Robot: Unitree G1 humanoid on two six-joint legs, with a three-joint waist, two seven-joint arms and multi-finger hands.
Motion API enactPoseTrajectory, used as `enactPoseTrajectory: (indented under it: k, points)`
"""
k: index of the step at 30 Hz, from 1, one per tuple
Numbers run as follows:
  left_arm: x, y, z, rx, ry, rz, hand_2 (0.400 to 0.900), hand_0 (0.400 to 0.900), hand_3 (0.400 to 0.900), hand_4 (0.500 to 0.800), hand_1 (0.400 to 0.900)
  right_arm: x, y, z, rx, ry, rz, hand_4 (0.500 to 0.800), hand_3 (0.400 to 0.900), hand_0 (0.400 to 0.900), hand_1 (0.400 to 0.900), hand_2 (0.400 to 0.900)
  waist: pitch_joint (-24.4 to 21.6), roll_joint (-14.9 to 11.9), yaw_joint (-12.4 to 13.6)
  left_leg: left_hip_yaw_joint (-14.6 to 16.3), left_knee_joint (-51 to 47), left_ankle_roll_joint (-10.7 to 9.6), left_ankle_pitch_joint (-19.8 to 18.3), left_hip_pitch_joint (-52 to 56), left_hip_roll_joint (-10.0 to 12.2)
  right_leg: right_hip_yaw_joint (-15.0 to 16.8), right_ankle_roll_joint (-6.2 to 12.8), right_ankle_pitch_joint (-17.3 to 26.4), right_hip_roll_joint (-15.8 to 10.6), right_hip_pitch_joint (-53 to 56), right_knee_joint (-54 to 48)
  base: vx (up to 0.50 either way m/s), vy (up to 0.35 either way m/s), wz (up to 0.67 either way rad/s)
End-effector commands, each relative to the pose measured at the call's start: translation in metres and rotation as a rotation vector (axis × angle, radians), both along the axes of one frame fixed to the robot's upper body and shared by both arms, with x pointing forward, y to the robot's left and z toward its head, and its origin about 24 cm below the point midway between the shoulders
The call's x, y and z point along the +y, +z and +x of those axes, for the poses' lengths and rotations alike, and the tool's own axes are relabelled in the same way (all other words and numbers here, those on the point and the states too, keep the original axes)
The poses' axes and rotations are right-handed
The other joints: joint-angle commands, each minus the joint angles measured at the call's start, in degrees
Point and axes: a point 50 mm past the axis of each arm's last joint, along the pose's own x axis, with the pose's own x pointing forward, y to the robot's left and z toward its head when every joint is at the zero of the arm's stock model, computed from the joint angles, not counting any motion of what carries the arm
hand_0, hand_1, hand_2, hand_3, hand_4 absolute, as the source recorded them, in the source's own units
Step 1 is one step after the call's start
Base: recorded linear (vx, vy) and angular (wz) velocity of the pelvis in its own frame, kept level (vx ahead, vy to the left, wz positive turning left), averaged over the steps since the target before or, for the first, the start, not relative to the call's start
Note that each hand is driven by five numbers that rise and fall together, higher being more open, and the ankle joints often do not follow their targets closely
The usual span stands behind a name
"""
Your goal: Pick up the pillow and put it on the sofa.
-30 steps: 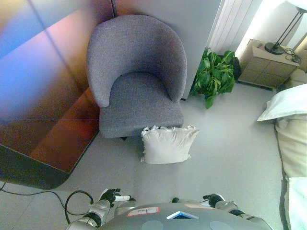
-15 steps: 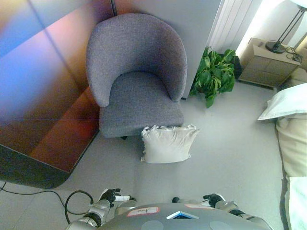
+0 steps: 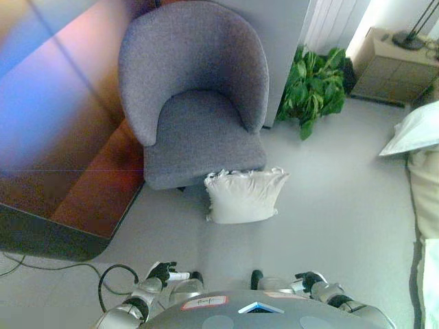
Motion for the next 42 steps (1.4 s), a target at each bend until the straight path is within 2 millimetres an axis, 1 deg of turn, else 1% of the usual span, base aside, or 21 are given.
enactPoseTrajectory:
  k: [1,3,5,8,11,13,14,15,18,19,21,23,25,27,29,30,33,36,38,41,42]
  points:
    - [0.008,0.009,0.026,-0.138,0.133,-0.001,0.9,0.9,0.9,0.8,0.9,-0.005,0.002,0.005,0.025,0.026,-0.031,0.8,0.9,0.9,0.9,0.9,2.4,-3.37,-1.06,-0.37,13.88,-0.13,0.43,-5.95,1.67,-0.08,0.35,-1.46,0.64,1.3,2.49,0.2,0.031,-0.36]
    - [0.009,0.009,0.022,-0.147,0.185,-0.015,0.9,0.9,0.9,0.8,0.9,-0.008,0.002,0.0,0.042,0.038,-0.039,0.8,0.9,0.9,0.9,0.9,3.22,-2.54,-0.46,-0.21,11.22,-0.93,2.96,-7.34,1.92,0.12,0.58,-2.68,1.03,2.63,2.84,0.26,0.127,-0.2]
    - [0.009,0.007,0.016,-0.146,0.244,-0.033,0.9,0.9,0.9,0.8,0.9,-0.012,0.001,-0.007,0.055,0.048,-0.041,0.8,0.9,0.9,0.9,0.9,3.75,-1.24,0.73,1.07,3.89,-2.72,8.11,-9.77,2.54,-1.21,1.03,-4.2,1.23,5.6,1.92,0.37,0.202,-0.11]
    - [0.008,0.004,0.008,-0.133,0.314,-0.05,0.9,0.9,0.9,0.8,0.9,-0.013,0.0,-0.012,0.061,0.066,-0.041,0.8,0.9,0.9,0.9,0.9,4.14,-0.56,2.84,0.78,-4.27,-4.45,14.44,-13.57,3.09,-2.06,1.28,-6.3,1.17,9.92,0.72,0.44,0.212,-0.19]
    - [0.008,0.003,0.001,-0.14,0.373,-0.051,0.9,0.9,0.9,0.8,0.9,-0.012,0.0,-0.015,0.06,0.09,-0.041,0.8,0.9,0.9,0.9,0.9,4.27,-0.17,4.49,1.76,-7.45,-5.3,16.63,-16.35,3.86,-3.38,1.49,-10.32,0.83,13.19,1.98,0.49,0.244,-0.11]
    - [0.008,0.002,-0.002,-0.14,0.4,-0.055,0.9,0.9,0.9,0.8,0.9,-0.012,-0.001,-0.015,0.051,0.096,-0.042,0.8,0.9,0.9,0.9,0.9,3.98,0.5,4.81,4.44,-7.02,-5.58,17.17,-16.79,4.82,-4.41,1.6,-12.71,0.7,14.34,3.77,0.43,0.243,0.11]
    - [0.008,0.002,-0.002,-0.138,0.411,-0.054,0.9,0.9,0.9,0.8,0.9,-0.01,-0.001,-0.014,0.045,0.097,-0.034,0.8,0.9,0.9,0.9,0.9,3.52,0.79,4.96,6.25,-5.5,-5.11,16.1,-17.02,5.33,-5.12,1.79,-14.08,0.36,14.93,5.55,0.46,0.259,0.19]
    - [0.01,0.003,-0.002,-0.138,0.419,-0.052,0.9,0.9,0.9,0.8,0.9,-0.008,-0.001,-0.012,0.039,0.099,-0.029,0.8,0.9,0.9,0.9,0.9,3.16,0.24,4.89,8.68,-5.26,-3.73,12.68,-16.36,5.12,-5.89,2.46,-14.09,-0.69,14.95,6.8,0.63,0.317,0.13]
    - [0.021,0.006,0.001,-0.15,0.411,-0.015,0.9,0.9,0.9,0.8,0.9,0.003,-0.002,-0.005,0.015,0.076,0.012,0.8,0.9,0.9,0.9,0.9,1.75,-1.16,6.8,4.4,1.34,-1.87,9.91,-18.05,3.87,-4.82,3.96,-17.49,-2.23,16.76,11.75,0.57,0.248,0.04]
    - [0.023,0.007,0.003,-0.156,0.396,-0.013,0.9,0.9,0.9,0.8,0.9,0.005,-0.002,-0.003,0.006,0.082,0.02,0.8,0.9,0.9,0.9,0.9,1.5,-1.74,7.03,4.08,3.69,-1.25,8.66,-18.6,3.56,-4.97,4.11,-17.53,-2.7,17.41,12.36,0.6,0.277,0.17]
    - [0.026,0.008,0.008,-0.166,0.362,0.003,0.9,0.9,0.9,0.8,0.9,0.008,-0.002,0.003,-0.002,0.105,0.023,0.8,0.9,0.9,0.9,0.9,0.49,-3.83,7.83,4.18,5.41,1.6,4.93,-17.6,1.42,-5.78,6.46,-8.78,-6.96,17.27,17.01,0.49,0.282,0.15]
    - [0.029,0.011,0.014,-0.173,0.331,0.009,0.9,0.9,0.9,0.8,0.9,0.012,-0.001,0.01,-0.028,0.098,0.028,0.8,0.9,0.9,0.9,0.9,-0.26,-4.52,8.27,4.51,4.0,3.75,2.64,-15.07,-0.59,-6.69,7.71,-1.43,-10.04,15.34,22.84,0.44,0.283,0.21]
    - [0.03,0.012,0.017,-0.169,0.296,0.018,0.9,0.9,0.9,0.8,0.9,0.015,0.0,0.017,-0.06,0.117,0.022,0.8,0.9,0.9,0.9,0.9,-0.65,-4.81,8.35,4.91,2.45,4.62,1.61,-12.95,-1.98,-7.32,8.22,2.19,-11.19,13.05,24.96,0.4,0.21,0.21]
    - [0.035,0.014,0.023,-0.173,0.283,0.04,0.9,0.9,0.9,0.8,0.9,0.018,0.003,0.03,-0.104,0.157,0.016,0.8,0.9,0.9,0.9,0.9,-0.63,-4.74,8.2,6.1,1.14,4.83,0.63,-10.45,-2.12,-10.2,7.7,1.59,-11.64,8.92,23.48,0.36,0.074,0.16]
    - [0.038,0.019,0.034,-0.199,0.27,0.051,0.9,0.9,0.9,0.8,0.9,0.023,0.006,0.044,-0.136,0.201,0.02,0.8,0.9,0.9,0.9,0.9,0.17,-4.76,7.98,5.91,0.84,3.92,-0.7,-8.54,-2.06,-12.08,7.27,-1.75,-11.35,5.0,20.04,0.2,-0.095,0.19]
    - [0.038,0.022,0.044,-0.223,0.259,0.053,0.9,0.9,0.9,0.8,0.9,0.026,0.009,0.052,-0.153,0.216,0.02,0.8,0.9,0.9,0.9,0.9,0.7,-4.17,7.8,6.07,0.5,3.92,0.01,-8.15,-1.38,-12.73,6.64,-0.06,-10.7,1.29,16.44,0.07,-0.134,0.23]
    - [0.036,0.026,0.057,-0.251,0.244,0.057,0.9,0.9,0.9,0.8,0.9,0.027,0.013,0.064,-0.168,0.261,-0.004,0.8,0.9,0.9,0.9,0.9,1.99,-3.92,7.15,5.11,-0.03,2.74,-0.25,-7.14,-0.81,-11.77,6.98,3.77,-11.87,-4.87,11.16,0.05,-0.148,0.26]
    - [0.036,0.027,0.057,-0.264,0.238,0.064,0.9,0.9,0.9,0.8,0.9,0.026,0.017,0.074,-0.143,0.373,-0.076,0.8,0.9,0.9,0.9,0.9,2.79,-4.58,7.26,4.31,0.29,1.36,-3.49,-5.92,-0.72,-12.21,9.99,11.38,-15.5,-8.96,4.53,0.21,-0.209,0.25]
    - [0.037,0.027,0.056,-0.273,0.23,0.072,0.9,0.9,0.9,0.8,0.9,0.024,0.02,0.08,-0.133,0.426,-0.128,0.8,0.9,0.9,0.9,0.9,3.38,-5.02,7.58,3.75,1.98,1.52,-4.49,-6.63,-0.4,-12.55,10.21,13.81,-17.2,-10.87,3.63,0.09,-0.255,0.36]
    - [0.042,0.027,0.054,-0.273,0.224,0.106,0.9,0.9,0.9,0.8,0.9,0.023,0.029,0.098,-0.184,0.536,-0.248,0.8,0.9,0.9,0.9,0.9,4.6,-5.44,7.86,-0.3,9.28,1.29,-7.41,-9.44,1.57,-10.54,10.12,11.71,-18.36,-12.07,6.03,0.15,-0.302,0.5]
    - [0.043,0.026,0.049,-0.265,0.231,0.117,0.9,0.9,0.9,0.8,0.9,0.022,0.033,0.104,-0.202,0.589,-0.297,0.8,0.9,0.9,0.9,0.9,4.81,-5.41,8.22,-1.23,11.65,1.27,-7.69,-10.33,2.31,-11.09,9.98,10.38,-18.38,-11.33,7.26,0.16,-0.209,0.27]
